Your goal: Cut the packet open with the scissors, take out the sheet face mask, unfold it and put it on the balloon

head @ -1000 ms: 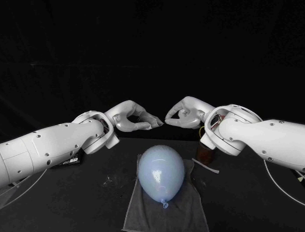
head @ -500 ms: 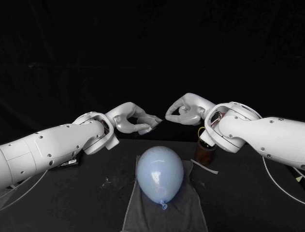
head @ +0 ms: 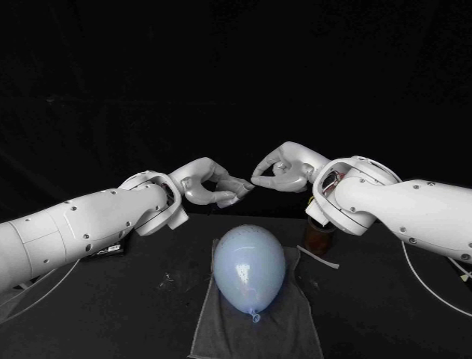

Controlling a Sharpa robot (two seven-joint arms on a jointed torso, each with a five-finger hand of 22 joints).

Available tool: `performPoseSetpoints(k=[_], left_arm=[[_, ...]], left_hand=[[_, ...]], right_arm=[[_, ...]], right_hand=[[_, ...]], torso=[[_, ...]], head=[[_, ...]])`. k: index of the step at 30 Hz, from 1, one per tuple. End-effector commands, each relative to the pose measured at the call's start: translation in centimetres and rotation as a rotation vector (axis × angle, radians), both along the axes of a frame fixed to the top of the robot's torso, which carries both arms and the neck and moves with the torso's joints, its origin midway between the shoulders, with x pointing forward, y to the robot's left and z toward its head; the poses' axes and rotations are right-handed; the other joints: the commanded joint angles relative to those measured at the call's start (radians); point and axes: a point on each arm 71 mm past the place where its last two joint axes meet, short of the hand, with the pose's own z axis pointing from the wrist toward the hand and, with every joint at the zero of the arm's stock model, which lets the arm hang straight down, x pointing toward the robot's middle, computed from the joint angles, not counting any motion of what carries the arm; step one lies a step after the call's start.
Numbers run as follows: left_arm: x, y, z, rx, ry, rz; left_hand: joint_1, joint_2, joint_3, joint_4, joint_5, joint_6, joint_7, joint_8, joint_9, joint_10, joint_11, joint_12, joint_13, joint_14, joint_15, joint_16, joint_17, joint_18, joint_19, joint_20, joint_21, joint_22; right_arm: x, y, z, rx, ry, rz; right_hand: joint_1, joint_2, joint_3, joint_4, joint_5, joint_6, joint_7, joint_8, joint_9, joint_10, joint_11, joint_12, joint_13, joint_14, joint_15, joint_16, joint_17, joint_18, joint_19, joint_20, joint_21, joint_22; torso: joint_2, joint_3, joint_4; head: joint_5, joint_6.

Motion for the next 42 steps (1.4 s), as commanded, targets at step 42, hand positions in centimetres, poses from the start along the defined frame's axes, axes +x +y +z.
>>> performPoseSetpoints(k=[42], left_arm=[[-0.2,-0.9,0.0,0.009,0.008,-0.027]], left_hand=[[-0.003,-0.006,0.015,-0.006,0.004,0.003,0.004,0.007,0.061,0.006,0.0,-0.003,-0.002,0.007,0.001,-0.006,-0.003,-0.015,0.0,0.0,-0.001,0.0]], right_arm=[[1.2,0.4,-2.0,-0.094,0.072,0.001]], right_hand=[[0.078,0.031,0.05,-0.052,-0.126,0.03,-0.013,0.03,0.036,0.013,-0.014,0.006,0.042,0.09,-0.009,0.007,0.182,-0.006,0.012,-0.009,0.015,0.024]], torso=[[-0.001,0.0002,0.0004]], head=[[0.001,-0.007]])
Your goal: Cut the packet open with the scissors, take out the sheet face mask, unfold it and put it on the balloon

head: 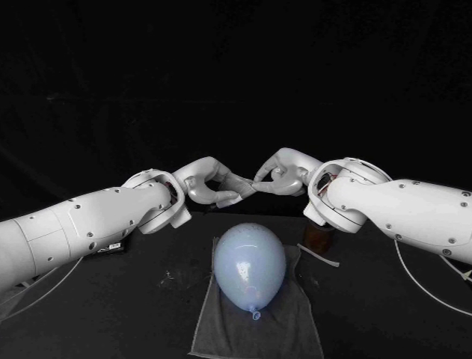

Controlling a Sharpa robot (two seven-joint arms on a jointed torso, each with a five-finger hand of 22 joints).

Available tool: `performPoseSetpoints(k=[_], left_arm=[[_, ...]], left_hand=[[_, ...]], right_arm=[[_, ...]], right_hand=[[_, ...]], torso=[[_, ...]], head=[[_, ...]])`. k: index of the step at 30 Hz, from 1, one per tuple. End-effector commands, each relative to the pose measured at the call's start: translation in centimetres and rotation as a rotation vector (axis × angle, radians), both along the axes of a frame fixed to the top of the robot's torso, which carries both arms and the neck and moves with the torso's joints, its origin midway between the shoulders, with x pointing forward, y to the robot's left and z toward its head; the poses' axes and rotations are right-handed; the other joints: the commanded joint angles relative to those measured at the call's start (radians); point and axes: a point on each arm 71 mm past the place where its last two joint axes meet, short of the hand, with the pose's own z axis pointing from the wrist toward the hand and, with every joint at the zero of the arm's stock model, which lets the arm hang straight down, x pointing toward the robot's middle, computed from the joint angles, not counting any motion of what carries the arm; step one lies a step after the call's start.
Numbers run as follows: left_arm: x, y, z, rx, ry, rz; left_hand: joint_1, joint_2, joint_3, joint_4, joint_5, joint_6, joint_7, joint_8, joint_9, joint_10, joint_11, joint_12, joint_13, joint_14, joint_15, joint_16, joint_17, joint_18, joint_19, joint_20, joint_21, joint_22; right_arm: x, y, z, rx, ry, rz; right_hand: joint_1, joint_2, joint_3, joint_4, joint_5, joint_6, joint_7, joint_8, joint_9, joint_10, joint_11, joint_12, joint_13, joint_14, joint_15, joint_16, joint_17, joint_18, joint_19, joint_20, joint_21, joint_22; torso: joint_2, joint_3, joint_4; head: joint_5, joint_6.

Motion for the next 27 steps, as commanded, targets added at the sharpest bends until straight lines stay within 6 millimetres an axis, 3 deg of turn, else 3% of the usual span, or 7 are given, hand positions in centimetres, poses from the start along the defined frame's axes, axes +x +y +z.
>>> performPoseSetpoints(k=[1,8,22,25,27], left_arm=[[-0.1,-0.3,0.1,-0.001,0.001,-0.016],[-0.2,-0.7,0.1,-0.001,0.005,-0.023],[-0.2,-1.4,0.1,-0.001,0.01,-0.034],[-0.2,-1.5,0.1,-0.002,0.01,-0.038],[-0.2,-1.7,0.1,-0.003,0.01,-0.041]], left_hand=[[0.001,-0.002,0.008,0.001,0.003,0.007,0.0,0.005,0.047,0.006,0.0,-0.003,-0.002,0.007,0.001,-0.007,-0.001,-0.015,0.0,0.0,-0.001,0.001],[0.0,-0.002,0.01,0.001,0.003,0.007,0.0,0.005,0.047,0.007,0.0,-0.003,-0.002,0.007,0.001,-0.007,-0.001,-0.015,0.0,0.0,-0.001,0.001],[-0.001,-0.001,0.013,-0.001,0.003,0.006,0.001,0.006,0.048,0.007,0.0,-0.003,-0.002,0.007,0.001,-0.008,-0.002,-0.016,-0.002,0.0,-0.002,0.0],[-0.001,-0.001,0.013,-0.001,0.003,0.006,0.001,0.006,0.048,0.007,0.0,-0.003,-0.002,0.007,0.001,-0.008,-0.002,-0.016,-0.002,0.0,-0.002,0.0],[-0.002,-0.001,0.014,-0.001,0.003,0.006,0.001,0.006,0.048,0.007,0.0,-0.003,-0.002,0.007,0.001,-0.008,-0.002,-0.016,-0.003,0.0,-0.002,0.0]], right_arm=[[-0.1,0.1,-0.2,-0.032,0.013,0.015],[-0.2,0.7,-0.6,-0.063,0.031,0.038],[0.1,1.8,-1.0,-0.089,0.037,0.053],[0.3,2.0,-1.2,-0.093,0.038,0.053],[0.4,2.0,-1.3,-0.09,0.037,0.052]], right_hand=[[0.006,0.001,0.002,-0.002,-0.011,0.004,-0.001,0.006,0.002,0.002,-0.003,0.004,0.043,0.09,-0.009,0.007,0.182,-0.005,0.005,-0.001,0.004,0.002],[0.005,-0.008,0.004,-0.011,-0.046,0.001,-0.001,0.009,0.006,0.004,-0.003,0.004,0.046,0.09,-0.009,0.007,0.184,-0.005,0.005,-0.002,0.004,0.004],[0.004,-0.012,0.004,-0.013,-0.055,-0.003,0.0,0.007,0.006,0.003,-0.002,0.002,0.045,0.09,-0.009,0.008,0.186,-0.005,0.005,-0.002,0.004,0.004],[0.002,-0.007,0.006,-0.011,-0.057,-0.003,0.001,0.007,0.007,0.003,-0.002,0.003,0.046,0.091,-0.008,0.008,0.187,-0.006,0.006,-0.002,0.005,0.006],[0.003,0.009,0.014,-0.009,-0.059,0.01,-0.004,0.015,0.011,0.007,-0.005,0.007,0.051,0.091,-0.009,0.008,0.189,-0.006,0.007,-0.002,0.006,0.008]], torso=[[0.0,-0.0001,0.0],[0.0,-0.0001,0.0002],[-0.001,-0.0003,0.0],[-0.001,-0.0008,0.0],[0.0,-0.0007,0.0008]], head=[[-0.001,0.0],[-0.003,-0.004],[-0.006,-0.003],[-0.006,-0.003],[-0.01,-0.002]])
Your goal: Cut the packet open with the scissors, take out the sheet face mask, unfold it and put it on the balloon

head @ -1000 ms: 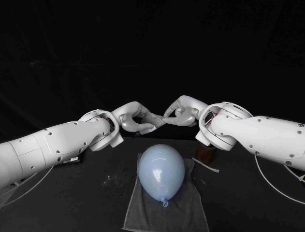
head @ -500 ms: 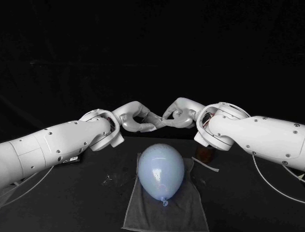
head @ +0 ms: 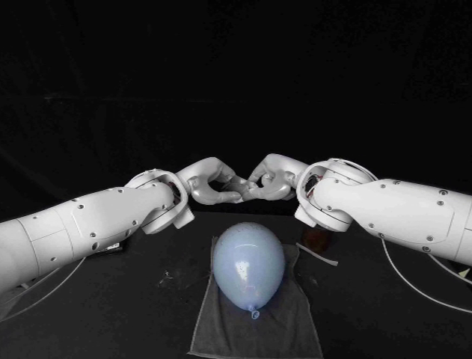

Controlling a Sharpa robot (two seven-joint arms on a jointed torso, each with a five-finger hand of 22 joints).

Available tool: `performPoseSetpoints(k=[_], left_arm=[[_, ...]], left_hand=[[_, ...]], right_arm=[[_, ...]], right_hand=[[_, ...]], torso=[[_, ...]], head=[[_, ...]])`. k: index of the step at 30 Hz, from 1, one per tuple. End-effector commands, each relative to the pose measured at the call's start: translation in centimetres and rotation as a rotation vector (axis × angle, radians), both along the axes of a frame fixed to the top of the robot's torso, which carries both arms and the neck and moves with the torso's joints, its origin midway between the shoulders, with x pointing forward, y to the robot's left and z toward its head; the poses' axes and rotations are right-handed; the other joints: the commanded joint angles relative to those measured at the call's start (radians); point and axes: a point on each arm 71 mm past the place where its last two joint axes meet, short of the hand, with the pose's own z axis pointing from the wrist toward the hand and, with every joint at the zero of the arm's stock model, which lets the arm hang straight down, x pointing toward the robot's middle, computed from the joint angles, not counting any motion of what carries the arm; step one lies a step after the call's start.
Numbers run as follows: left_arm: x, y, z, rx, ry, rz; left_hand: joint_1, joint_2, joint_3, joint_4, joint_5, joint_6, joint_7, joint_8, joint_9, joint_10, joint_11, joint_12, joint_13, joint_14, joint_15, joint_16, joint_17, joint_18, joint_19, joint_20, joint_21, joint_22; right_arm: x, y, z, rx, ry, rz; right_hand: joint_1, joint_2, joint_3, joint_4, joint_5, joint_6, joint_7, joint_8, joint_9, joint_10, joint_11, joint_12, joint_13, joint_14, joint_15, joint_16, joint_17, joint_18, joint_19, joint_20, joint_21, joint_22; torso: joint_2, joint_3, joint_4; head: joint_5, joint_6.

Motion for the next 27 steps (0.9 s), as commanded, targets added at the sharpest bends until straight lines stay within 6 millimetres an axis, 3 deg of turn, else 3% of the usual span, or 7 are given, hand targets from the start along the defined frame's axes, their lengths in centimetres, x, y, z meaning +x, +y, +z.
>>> performPoseSetpoints(k=[1,11,16,18,20,23,27], left_arm=[[-0.1,-0.6,0.2,-0.004,0.001,-0.024],[0.0,-0.3,0.3,-0.024,0.002,0.003],[0.2,0.1,0.2,-0.035,0.022,0.036],[0.3,0.3,0.2,-0.039,0.029,0.047],[0.3,0.3,0.2,-0.045,0.035,0.056],[0.3,0.5,0.2,-0.066,0.042,0.07],[0.3,0.9,0.3,-0.108,0.051,0.093]], left_hand=[[-0.002,-0.001,0.009,-0.001,0.004,0.007,-0.001,0.007,0.048,0.006,0.0,-0.003,-0.002,0.007,0.001,-0.005,-0.001,-0.016,-0.004,0.0,-0.003,0.0],[-0.022,-0.014,0.014,-0.016,0.004,-0.036,0.025,-0.006,0.046,-0.019,0.007,-0.006,-0.003,-0.018,0.007,-0.021,-0.011,-0.017,-0.007,0.001,-0.008,0.0],[-0.088,-0.076,-0.057,0.002,0.004,-0.171,0.063,-0.099,0.005,-0.094,0.034,-0.005,-0.002,-0.104,0.027,-0.051,-0.034,-0.047,-0.076,0.003,-0.032,-0.008],[-0.096,-0.046,-0.248,0.029,0.006,-0.249,0.059,-0.151,-0.019,-0.169,0.058,-0.006,-0.002,-0.176,0.045,-0.075,-0.053,-0.065,-0.136,0.016,-0.051,-0.012],[-0.055,-0.076,-0.579,0.046,0.009,-0.375,0.005,-0.22,-0.061,-0.307,0.094,-0.013,-0.011,-0.266,0.069,-0.087,-0.076,-0.066,-0.206,0.005,-0.072,-0.018],[-0.073,-0.135,-0.694,0.051,0.014,-0.547,0.008,-0.302,-0.131,-0.416,0.107,-0.021,-0.018,-0.369,0.082,-0.097,-0.102,-0.069,-0.273,0.007,-0.089,-0.024],[-0.095,-0.146,-0.743,0.052,0.014,-0.664,0.004,-0.356,-0.177,-0.539,0.115,-0.027,-0.024,-0.483,0.096,-0.103,-0.13,-0.069,-0.324,0.008,-0.1,-0.028]], right_arm=[[0.1,0.1,-0.2,-0.016,0.001,0.009],[0.1,-0.9,0.3,0.144,-0.032,-0.026],[0.1,-1.8,0.5,0.202,-0.042,-0.065],[0.3,-2.2,0.5,0.208,-0.046,-0.084],[0.4,-2.6,0.5,0.208,-0.053,-0.102],[0.8,-3.4,0.5,0.194,-0.079,-0.141],[1.5,-4.4,0.6,0.159,-0.126,-0.194]], right_hand=[[0.003,0.031,0.02,0.0,-0.008,0.026,-0.012,0.023,0.011,0.012,-0.011,0.012,0.055,0.087,-0.01,0.005,0.188,-0.006,0.008,-0.005,0.006,0.006],[0.022,0.073,0.088,-0.042,-0.014,0.078,-0.058,0.128,0.08,0.063,-0.053,0.066,0.115,0.091,-0.048,0.009,0.208,-0.009,0.015,-0.04,0.015,0.021],[0.019,0.072,0.093,-0.045,-0.014,0.075,-0.059,0.134,0.084,0.063,-0.054,0.064,0.114,0.091,-0.049,0.009,0.208,-0.009,0.015,-0.041,0.015,0.022],[0.018,0.072,0.094,-0.045,-0.014,0.075,-0.059,0.135,0.085,0.064,-0.054,0.064,0.114,0.091,-0.049,0.009,0.208,-0.009,0.015,-0.042,0.015,0.022],[0.017,0.071,0.096,-0.047,-0.014,0.074,-0.059,0.138,0.086,0.063,-0.054,0.063,0.113,0.092,-0.049,0.009,0.209,-0.009,0.016,-0.042,0.016,0.023],[0.016,0.07,0.096,-0.048,-0.014,0.073,-0.059,0.139,0.087,0.064,-0.054,0.063,0.113,0.092,-0.049,0.009,0.21,-0.009,0.016,-0.042,0.016,0.024],[0.015,0.069,0.098,-0.05,-0.014,0.072,-0.059,0.142,0.088,0.064,-0.055,0.063,0.114,0.093,-0.05,0.01,0.215,-0.01,0.018,-0.043,0.02,0.027]], torso=[[0.0,0.0,0.0008],[0.0,0.001,-0.0007],[-0.001,0.0015,-0.0007],[-0.001,0.0013,-0.0011],[-0.001,0.0008,-0.0014],[-0.001,0.0004,-0.0015],[0.0,0.0005,-0.0018]], head=[[-0.003,0.001],[-0.003,0.001],[-0.004,0.003],[-0.005,0.003],[-0.008,0.006],[-0.011,0.009],[-0.022,0.017]])
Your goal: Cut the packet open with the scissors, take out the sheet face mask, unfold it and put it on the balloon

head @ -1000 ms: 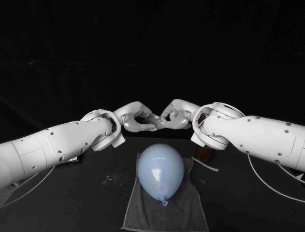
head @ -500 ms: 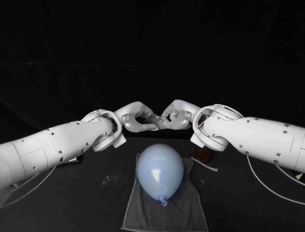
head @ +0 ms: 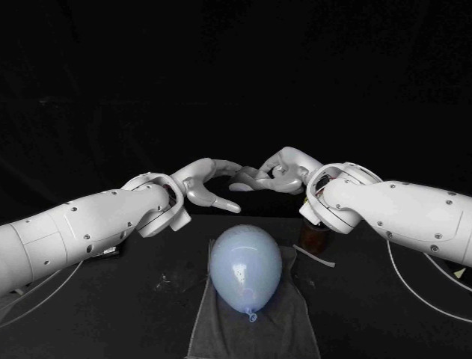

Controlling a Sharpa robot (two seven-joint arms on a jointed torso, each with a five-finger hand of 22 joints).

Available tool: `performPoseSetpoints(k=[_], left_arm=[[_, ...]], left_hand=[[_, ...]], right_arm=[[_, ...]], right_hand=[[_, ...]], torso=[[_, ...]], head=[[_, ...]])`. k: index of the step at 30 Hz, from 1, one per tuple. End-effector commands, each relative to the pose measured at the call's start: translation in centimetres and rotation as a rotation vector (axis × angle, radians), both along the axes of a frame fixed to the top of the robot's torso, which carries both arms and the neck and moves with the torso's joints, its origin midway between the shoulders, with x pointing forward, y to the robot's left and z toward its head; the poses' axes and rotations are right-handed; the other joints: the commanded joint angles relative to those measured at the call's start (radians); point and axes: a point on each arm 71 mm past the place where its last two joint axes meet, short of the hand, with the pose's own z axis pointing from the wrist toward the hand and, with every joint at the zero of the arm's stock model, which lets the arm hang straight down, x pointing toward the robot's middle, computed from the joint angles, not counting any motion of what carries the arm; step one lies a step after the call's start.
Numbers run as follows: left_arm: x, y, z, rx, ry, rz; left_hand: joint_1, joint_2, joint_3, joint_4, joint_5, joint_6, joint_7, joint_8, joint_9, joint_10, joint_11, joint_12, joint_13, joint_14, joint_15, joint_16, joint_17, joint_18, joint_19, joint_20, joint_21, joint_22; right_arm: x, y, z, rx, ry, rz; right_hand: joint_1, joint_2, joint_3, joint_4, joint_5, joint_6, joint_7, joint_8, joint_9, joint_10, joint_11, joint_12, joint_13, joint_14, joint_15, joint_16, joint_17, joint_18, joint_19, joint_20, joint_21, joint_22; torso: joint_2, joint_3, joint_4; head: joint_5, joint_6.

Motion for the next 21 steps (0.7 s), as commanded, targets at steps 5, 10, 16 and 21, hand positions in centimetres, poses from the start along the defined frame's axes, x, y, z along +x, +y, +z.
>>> performPoseSetpoints(k=[5,10,16,21], left_arm=[[0.1,0.8,0.6,-0.133,0.012,0.094],[0.3,2.0,0.9,-0.253,0.025,0.226],[0.5,3.2,0.6,-0.325,0.08,0.356],[0.4,2.9,0.1,-0.34,0.122,0.388]], left_hand=[[-0.017,-0.009,-0.015,-0.001,0.003,-0.042,0.058,-0.02,-0.017,-0.104,0.004,-0.007,-0.005,-0.076,0.008,-0.006,-0.019,-0.014,-0.029,0.001,-0.007,-0.002],[-0.033,-0.007,-0.005,-0.001,0.003,0.013,0.125,0.002,0.007,0.005,-0.009,0.014,0.01,-0.015,0.003,0.008,-0.003,-0.013,-0.005,0.0,-0.001,0.003],[-0.073,0.013,0.082,-0.003,0.007,0.298,0.144,0.144,0.119,0.262,-0.038,0.097,0.038,0.342,-0.041,0.147,0.096,0.001,0.356,-0.006,0.108,0.065],[-0.103,0.077,0.157,-0.001,-0.001,0.367,0.121,0.2,0.133,0.367,-0.071,0.168,0.05,0.473,-0.083,0.269,0.148,0.051,0.521,-0.018,0.189,0.096]], right_arm=[[1.0,-1.7,0.4,-0.044,-0.109,-0.138],[1.5,-2.2,0.3,-0.086,-0.187,-0.202],[2.1,-2.7,0.4,-0.12,-0.28,-0.266],[2.3,-2.8,0.5,-0.122,-0.33,-0.298]], right_hand=[[-0.003,0.004,0.011,-0.004,0.003,-0.004,-0.003,0.046,0.047,0.019,-0.006,0.002,0.116,0.096,-0.009,0.004,0.22,-0.011,0.006,-0.006,0.009,0.009],[-0.005,0.002,0.013,-0.006,0.003,-0.005,-0.004,0.05,0.048,0.02,-0.006,0.003,0.117,0.096,-0.009,0.005,0.224,-0.012,0.008,-0.006,0.012,0.013],[-0.007,0.0,0.015,-0.009,0.003,-0.005,-0.005,0.053,0.05,0.021,-0.007,0.003,0.117,0.097,-0.01,0.006,0.227,-0.013,0.011,-0.007,0.016,0.016],[-0.008,-0.001,0.016,-0.01,0.003,-0.006,-0.005,0.055,0.051,0.022,-0.007,0.004,0.119,0.098,-0.01,0.006,0.229,-0.014,0.012,-0.007,0.019,0.019]], torso=[[0.001,0.0003,0.0007],[0.0,0.0002,0.0003],[0.0,0.0012,0.0011],[0.002,0.0005,0.0004]], head=[[-0.019,0.019],[-0.038,0.034],[-0.063,0.053],[-0.079,0.066]])
